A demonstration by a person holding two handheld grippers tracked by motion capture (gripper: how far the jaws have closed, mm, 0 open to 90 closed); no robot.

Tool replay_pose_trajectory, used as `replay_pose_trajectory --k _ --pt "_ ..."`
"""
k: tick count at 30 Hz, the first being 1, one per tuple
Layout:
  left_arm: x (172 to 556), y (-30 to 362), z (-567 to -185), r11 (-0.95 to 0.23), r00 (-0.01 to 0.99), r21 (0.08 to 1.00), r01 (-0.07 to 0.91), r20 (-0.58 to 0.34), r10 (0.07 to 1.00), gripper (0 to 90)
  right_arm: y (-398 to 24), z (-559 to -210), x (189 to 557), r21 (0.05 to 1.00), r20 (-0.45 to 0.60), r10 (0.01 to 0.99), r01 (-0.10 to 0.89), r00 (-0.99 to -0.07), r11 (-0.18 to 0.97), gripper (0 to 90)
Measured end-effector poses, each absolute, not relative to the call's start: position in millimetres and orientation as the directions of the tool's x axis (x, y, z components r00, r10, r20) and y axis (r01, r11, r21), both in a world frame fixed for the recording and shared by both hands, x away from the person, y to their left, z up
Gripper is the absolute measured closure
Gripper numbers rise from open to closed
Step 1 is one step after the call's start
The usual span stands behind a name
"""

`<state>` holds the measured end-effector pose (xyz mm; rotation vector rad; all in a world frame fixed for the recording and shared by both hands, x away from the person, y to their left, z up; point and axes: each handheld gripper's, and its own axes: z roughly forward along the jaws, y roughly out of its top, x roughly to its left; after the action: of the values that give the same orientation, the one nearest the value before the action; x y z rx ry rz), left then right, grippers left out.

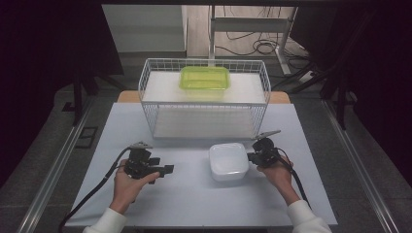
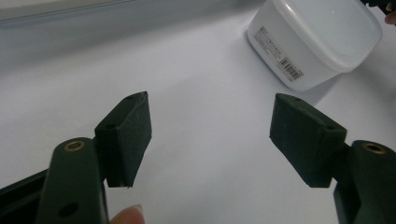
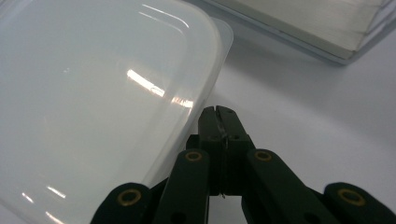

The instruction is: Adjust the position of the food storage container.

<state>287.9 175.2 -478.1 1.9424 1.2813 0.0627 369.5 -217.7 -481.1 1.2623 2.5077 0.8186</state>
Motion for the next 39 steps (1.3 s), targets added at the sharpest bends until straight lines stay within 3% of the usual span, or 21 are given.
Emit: replay_pose_trajectory --k 25,39 --pt "287.8 175.1 -478.4 -0.182 0.492 0.630 0.755 -0.360 0.793 28.5 -156.6 -485.5 342.0 0.551 0.106 0.661 0.597 -0.743 0.583 89.1" --pt "287.4 176.8 -477.9 -0.178 0.492 0.638 0.750 -0.357 0.794 28.2 -154.8 -483.9 341.7 0.554 0.114 0.656 0.596 -0.746 0.582 88.9"
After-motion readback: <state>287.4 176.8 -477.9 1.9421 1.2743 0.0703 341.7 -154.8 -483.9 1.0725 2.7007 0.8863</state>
